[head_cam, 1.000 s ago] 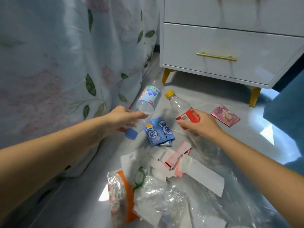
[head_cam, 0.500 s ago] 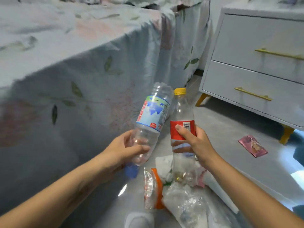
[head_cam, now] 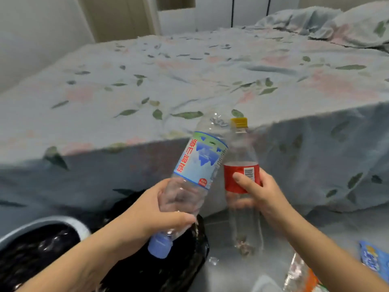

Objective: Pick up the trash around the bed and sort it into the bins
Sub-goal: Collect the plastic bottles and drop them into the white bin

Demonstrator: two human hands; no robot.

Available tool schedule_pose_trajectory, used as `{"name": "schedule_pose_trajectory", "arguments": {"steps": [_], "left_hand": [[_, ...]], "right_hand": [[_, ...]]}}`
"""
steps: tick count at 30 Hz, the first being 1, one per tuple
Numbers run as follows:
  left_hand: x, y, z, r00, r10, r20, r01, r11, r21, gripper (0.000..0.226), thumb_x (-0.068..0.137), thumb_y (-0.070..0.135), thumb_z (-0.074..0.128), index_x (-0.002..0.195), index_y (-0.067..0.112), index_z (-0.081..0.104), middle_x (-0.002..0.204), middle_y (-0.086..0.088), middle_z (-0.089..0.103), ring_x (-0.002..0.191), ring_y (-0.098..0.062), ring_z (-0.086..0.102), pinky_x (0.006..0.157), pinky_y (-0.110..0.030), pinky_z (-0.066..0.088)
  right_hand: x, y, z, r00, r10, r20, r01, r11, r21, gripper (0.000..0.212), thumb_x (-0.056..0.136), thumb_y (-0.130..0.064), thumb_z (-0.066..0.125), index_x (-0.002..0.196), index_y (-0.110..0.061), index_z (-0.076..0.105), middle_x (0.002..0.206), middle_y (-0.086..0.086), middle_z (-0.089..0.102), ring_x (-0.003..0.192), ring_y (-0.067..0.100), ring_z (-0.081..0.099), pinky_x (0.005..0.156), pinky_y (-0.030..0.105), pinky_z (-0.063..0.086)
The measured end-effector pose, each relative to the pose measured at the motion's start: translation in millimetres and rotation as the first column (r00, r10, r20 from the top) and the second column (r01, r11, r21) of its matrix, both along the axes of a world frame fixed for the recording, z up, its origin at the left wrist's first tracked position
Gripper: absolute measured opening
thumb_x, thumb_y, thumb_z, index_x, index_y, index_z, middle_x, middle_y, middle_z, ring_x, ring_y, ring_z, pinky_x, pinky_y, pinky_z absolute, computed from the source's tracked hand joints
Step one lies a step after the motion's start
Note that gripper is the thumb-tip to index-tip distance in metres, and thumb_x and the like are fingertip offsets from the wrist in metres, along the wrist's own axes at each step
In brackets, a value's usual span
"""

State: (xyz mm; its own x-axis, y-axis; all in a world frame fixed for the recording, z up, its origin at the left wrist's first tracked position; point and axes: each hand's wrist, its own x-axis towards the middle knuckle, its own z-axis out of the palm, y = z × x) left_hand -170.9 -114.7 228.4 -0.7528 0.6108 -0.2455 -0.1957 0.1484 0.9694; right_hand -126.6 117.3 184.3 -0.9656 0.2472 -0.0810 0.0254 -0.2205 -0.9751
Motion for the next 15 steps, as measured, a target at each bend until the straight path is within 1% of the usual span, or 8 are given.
{"name": "schedule_pose_trajectory", "arguments": {"steps": [2,4,6,8,10,12,13,15], "left_hand": [[2.5,-45.1,1.6,0.985,0.174,-0.001,-0.174,0.985,0.015,0.072,0.042,0.015,0.081,0.111,0.005,0.061,0.096,-0.008,0.075,0.083,-0.018,0.071,0.068,-0.029,0.060],[7.4,-92.2,-0.4,0.945,0.328,-0.014,-0.328,0.945,0.024,0.079,0.033,0.021,0.090,0.107,0.009,0.065,0.099,-0.010,0.075,0.085,-0.019,0.072,0.069,-0.031,0.061],[16.6,-139.2,-4.9,0.880,0.474,-0.033,-0.475,0.880,0.004,0.095,0.022,0.037,0.097,0.108,0.010,0.066,0.099,-0.012,0.075,0.085,-0.020,0.071,0.069,-0.030,0.060],[29.7,-183.5,-13.0,0.796,0.604,-0.038,-0.604,0.797,-0.010,0.105,0.018,0.043,0.096,0.111,0.006,0.064,0.103,-0.015,0.074,0.087,-0.023,0.070,0.067,-0.028,0.061],[44.2,-220.5,-20.9,0.716,0.695,-0.064,-0.698,0.715,-0.037,0.103,0.017,0.046,0.095,0.108,0.006,0.065,0.101,-0.013,0.075,0.084,-0.019,0.071,0.064,-0.023,0.059],[56.3,-253.5,-31.7,0.606,0.788,-0.109,-0.795,0.600,-0.089,0.091,0.015,0.042,0.092,0.097,0.012,0.067,0.092,-0.005,0.078,0.072,-0.008,0.072,0.057,-0.017,0.056],[61.3,-269.7,-38.5,0.542,0.831,-0.126,-0.840,0.530,-0.117,0.082,0.019,0.039,0.088,0.095,0.015,0.066,0.091,-0.003,0.077,0.068,-0.006,0.071,0.056,-0.017,0.056],[67.1,-295.4,-50.9,0.438,0.887,-0.147,-0.894,0.412,-0.176,0.078,0.028,0.042,0.084,0.099,0.016,0.064,0.093,-0.005,0.077,0.074,-0.013,0.071,0.062,-0.025,0.056]], "right_hand": [[-24.3,-42.9,7.4,0.994,0.107,0.007,-0.107,0.994,-0.006,0.044,0.059,-0.033,0.076,0.096,-0.014,0.062,0.073,0.004,0.072,0.061,0.019,0.069,0.049,0.035,0.058],[-43.9,-86.4,12.9,0.977,0.212,0.017,-0.212,0.977,-0.020,0.037,0.063,-0.029,0.074,0.094,-0.014,0.060,0.065,0.003,0.070,0.055,0.018,0.065,0.048,0.033,0.058],[-58.1,-129.6,16.2,0.946,0.324,0.023,-0.323,0.946,-0.012,0.040,0.067,-0.028,0.081,0.098,-0.015,0.059,0.069,0.004,0.070,0.060,0.021,0.066,0.055,0.036,0.059],[-69.1,-170.1,15.8,0.906,0.422,0.023,-0.423,0.906,0.017,0.036,0.073,-0.028,0.076,0.101,-0.014,0.059,0.077,0.007,0.069,0.068,0.025,0.066,0.062,0.039,0.059],[-77.3,-209.3,12.8,0.871,0.491,0.025,-0.492,0.870,0.039,0.026,0.079,-0.024,0.071,0.099,-0.015,0.059,0.077,0.007,0.068,0.067,0.024,0.065,0.063,0.039,0.059],[-84.4,-247.2,8.0,0.836,0.548,0.028,-0.548,0.834,0.069,0.026,0.079,-0.026,0.072,0.099,-0.016,0.059,0.077,0.006,0.069,0.068,0.023,0.066,0.066,0.042,0.059],[-86.9,-265.6,5.0,0.817,0.575,0.029,-0.575,0.813,0.092,0.028,0.078,-0.028,0.074,0.099,-0.017,0.059,0.079,0.006,0.070,0.070,0.023,0.067,0.068,0.043,0.059],[-91.8,-300.5,-1.1,0.785,0.619,0.035,-0.617,0.774,0.143,0.030,0.076,-0.031,0.076,0.100,-0.019,0.060,0.084,0.007,0.070,0.072,0.024,0.068,0.071,0.046,0.060]]}}
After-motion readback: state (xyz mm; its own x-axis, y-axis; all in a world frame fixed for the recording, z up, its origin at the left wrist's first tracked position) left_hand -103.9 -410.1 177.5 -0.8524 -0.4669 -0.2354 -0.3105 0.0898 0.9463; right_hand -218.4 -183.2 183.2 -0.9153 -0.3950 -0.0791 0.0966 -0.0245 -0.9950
